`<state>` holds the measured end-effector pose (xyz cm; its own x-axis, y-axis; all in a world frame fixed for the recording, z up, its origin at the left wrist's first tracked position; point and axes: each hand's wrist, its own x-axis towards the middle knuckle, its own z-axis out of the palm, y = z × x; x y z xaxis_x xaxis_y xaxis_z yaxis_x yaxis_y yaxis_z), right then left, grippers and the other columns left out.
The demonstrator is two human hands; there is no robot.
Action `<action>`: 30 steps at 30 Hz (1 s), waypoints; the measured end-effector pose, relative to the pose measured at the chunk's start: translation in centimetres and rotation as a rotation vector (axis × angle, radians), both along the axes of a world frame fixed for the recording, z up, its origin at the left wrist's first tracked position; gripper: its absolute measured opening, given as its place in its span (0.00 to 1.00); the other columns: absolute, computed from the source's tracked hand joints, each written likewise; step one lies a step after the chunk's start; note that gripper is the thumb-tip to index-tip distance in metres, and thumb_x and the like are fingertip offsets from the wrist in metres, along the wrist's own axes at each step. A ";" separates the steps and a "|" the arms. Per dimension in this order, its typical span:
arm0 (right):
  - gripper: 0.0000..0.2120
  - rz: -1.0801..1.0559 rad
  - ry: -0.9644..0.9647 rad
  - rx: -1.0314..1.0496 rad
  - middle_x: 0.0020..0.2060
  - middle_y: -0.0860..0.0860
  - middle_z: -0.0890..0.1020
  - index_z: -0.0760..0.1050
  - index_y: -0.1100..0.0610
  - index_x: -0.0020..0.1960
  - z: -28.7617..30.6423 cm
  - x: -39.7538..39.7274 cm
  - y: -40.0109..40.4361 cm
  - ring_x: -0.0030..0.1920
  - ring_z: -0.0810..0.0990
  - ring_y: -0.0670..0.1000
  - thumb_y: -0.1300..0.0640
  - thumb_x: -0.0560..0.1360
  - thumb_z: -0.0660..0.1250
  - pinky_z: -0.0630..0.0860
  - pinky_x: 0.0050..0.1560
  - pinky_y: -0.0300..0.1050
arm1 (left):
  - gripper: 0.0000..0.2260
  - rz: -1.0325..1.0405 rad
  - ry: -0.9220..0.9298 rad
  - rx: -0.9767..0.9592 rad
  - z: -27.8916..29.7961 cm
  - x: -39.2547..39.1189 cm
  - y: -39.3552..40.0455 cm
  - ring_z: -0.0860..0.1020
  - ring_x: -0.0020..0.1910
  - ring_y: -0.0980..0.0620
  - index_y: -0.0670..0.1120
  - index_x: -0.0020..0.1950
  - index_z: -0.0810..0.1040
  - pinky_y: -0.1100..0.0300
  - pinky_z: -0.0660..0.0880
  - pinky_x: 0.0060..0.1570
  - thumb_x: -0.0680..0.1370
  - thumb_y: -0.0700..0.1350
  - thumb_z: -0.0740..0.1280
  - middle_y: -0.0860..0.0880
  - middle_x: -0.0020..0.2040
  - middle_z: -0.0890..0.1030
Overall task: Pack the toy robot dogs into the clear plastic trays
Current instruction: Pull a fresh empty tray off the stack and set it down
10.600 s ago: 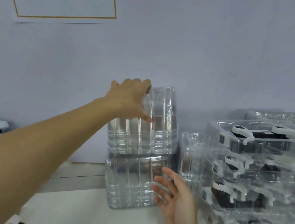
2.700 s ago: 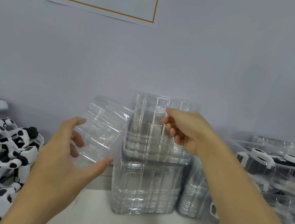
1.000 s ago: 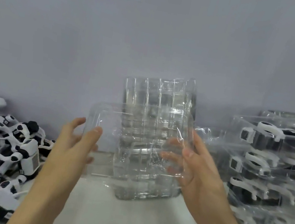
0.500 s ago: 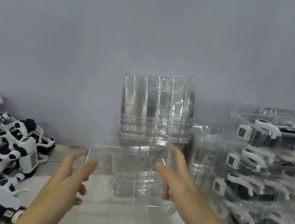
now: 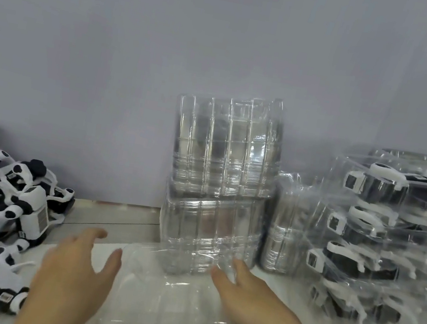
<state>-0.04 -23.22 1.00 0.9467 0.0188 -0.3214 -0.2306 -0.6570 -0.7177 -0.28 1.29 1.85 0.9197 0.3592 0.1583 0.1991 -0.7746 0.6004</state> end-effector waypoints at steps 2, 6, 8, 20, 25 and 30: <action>0.34 -0.015 -0.003 -0.007 0.76 0.48 0.65 0.51 0.47 0.81 -0.4 0.4 0.1 0.73 0.68 0.50 0.34 0.80 0.53 0.64 0.59 0.42 | 0.18 0.089 -0.034 0.116 0.4 0.4 0.4 0.68 0.67 0.38 0.50 0.66 0.77 0.44 0.65 0.68 0.77 0.51 0.69 0.41 0.65 0.75; 0.35 -0.009 -0.002 -0.039 0.76 0.50 0.64 0.52 0.48 0.81 -0.8 0.8 0.3 0.73 0.67 0.52 0.33 0.79 0.52 0.65 0.61 0.44 | 0.22 0.260 0.144 0.163 -0.1 0.9 2.2 0.61 0.73 0.39 0.54 0.72 0.71 0.46 0.59 0.73 0.78 0.56 0.65 0.41 0.74 0.66; 0.35 -0.004 0.000 -0.055 0.77 0.52 0.63 0.53 0.48 0.80 -0.9 0.8 0.3 0.73 0.67 0.52 0.33 0.79 0.52 0.66 0.65 0.45 | 0.24 0.251 0.279 0.198 -0.8 1.3 3.4 0.59 0.75 0.40 0.53 0.74 0.68 0.48 0.59 0.73 0.78 0.57 0.63 0.40 0.74 0.66; 0.33 0.027 0.001 -0.137 0.75 0.52 0.65 0.55 0.49 0.80 -0.7 0.7 0.5 0.72 0.69 0.52 0.34 0.80 0.52 0.67 0.71 0.49 | 0.24 0.364 -0.173 -0.048 -2.5 2.5 5.9 0.72 0.59 0.31 0.45 0.55 0.77 0.32 0.71 0.61 0.62 0.48 0.58 0.35 0.59 0.76; 0.33 0.031 -0.011 -0.118 0.76 0.51 0.65 0.55 0.49 0.80 -0.7 0.7 0.3 0.73 0.68 0.51 0.35 0.80 0.53 0.67 0.70 0.47 | 0.16 0.382 -0.263 0.004 -1.7 1.8 5.1 0.72 0.59 0.31 0.44 0.55 0.78 0.34 0.73 0.57 0.69 0.43 0.65 0.36 0.56 0.78; 0.32 0.028 -0.032 -0.107 0.75 0.49 0.67 0.56 0.50 0.80 -0.4 0.6 0.4 0.71 0.69 0.50 0.35 0.81 0.54 0.68 0.65 0.43 | 0.25 0.366 -0.265 -0.014 -1.0 1.3 5.7 0.72 0.62 0.32 0.45 0.62 0.76 0.34 0.72 0.60 0.66 0.48 0.59 0.37 0.61 0.78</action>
